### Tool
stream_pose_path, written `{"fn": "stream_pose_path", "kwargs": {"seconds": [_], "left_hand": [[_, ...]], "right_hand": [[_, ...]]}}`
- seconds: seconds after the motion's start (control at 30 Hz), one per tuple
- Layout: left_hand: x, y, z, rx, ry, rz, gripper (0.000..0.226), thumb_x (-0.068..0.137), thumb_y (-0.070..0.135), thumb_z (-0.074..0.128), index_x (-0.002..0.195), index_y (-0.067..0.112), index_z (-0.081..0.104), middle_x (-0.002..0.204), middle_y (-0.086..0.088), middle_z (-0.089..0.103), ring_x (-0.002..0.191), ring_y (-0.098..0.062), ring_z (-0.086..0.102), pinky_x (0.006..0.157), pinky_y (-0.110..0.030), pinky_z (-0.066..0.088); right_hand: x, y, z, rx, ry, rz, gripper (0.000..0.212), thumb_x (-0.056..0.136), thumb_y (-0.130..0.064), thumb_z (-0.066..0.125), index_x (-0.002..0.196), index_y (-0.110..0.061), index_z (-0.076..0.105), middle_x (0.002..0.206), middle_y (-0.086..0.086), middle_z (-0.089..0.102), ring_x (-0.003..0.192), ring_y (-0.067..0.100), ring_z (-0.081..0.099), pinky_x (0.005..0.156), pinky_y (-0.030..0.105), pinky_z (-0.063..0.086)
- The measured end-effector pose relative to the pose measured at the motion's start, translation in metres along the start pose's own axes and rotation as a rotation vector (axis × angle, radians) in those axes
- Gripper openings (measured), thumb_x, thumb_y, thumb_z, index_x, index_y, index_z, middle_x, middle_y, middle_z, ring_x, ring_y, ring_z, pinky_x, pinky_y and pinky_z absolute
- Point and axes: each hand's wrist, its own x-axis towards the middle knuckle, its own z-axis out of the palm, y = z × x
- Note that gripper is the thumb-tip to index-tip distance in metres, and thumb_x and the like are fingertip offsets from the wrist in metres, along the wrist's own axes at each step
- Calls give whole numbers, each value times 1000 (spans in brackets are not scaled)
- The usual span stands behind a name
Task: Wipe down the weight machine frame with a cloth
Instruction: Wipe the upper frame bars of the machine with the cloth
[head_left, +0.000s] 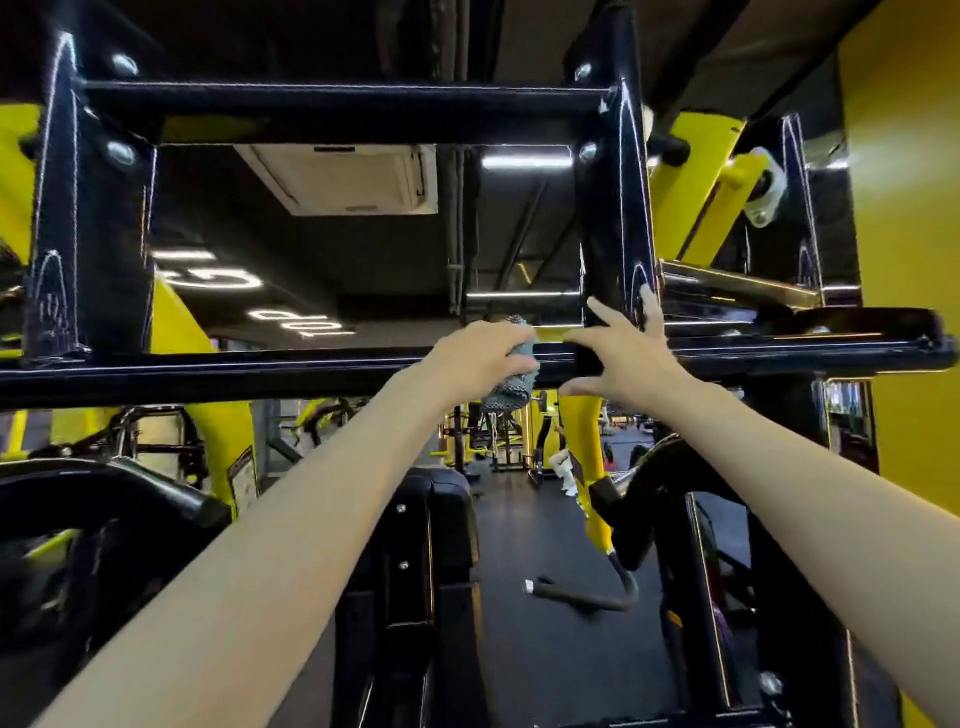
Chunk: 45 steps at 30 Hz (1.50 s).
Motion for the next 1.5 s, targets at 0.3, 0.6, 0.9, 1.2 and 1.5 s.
{"fn": "stream_pose_path", "kwargs": {"seconds": [0.3,0.6,0.9,1.2,1.5], "left_hand": [[-43,-36,-9,-107,157,-221,56,87,27,68,139,29,48,140,7,50,129,-11,45,110,-36,35],[5,20,5,-5,43,-136,55,89,34,62,141,30,44,115,9,56,97,-6,51,81,-22,40],[28,39,35,377,285,-143,74,86,68,17,127,21,57,115,-2,66,102,-23,63,83,-41,49],[-5,3,39,482,627,-200,41,97,32,21,63,18,39,57,0,44,51,-21,46,48,-34,32],[-12,-22,38,857,571,-57,47,103,26,18,87,16,62,76,3,61,69,-18,59,97,-40,39]], "right_hand": [[2,15,21,75,82,-94,67,83,-60,56,139,-23,47,137,3,54,144,14,27,108,47,-24],[9,18,23,50,97,-94,62,81,-68,52,129,-28,54,112,-3,65,118,18,56,101,46,-29],[10,16,25,39,115,-81,63,83,-65,53,134,-29,50,118,-5,65,121,17,55,106,47,-28],[8,20,26,116,119,-73,71,81,-66,56,135,-21,51,118,-2,65,122,17,54,112,47,-20],[4,20,26,84,133,-79,71,80,-67,53,135,-22,51,119,-4,63,121,16,53,108,40,-27]]}}
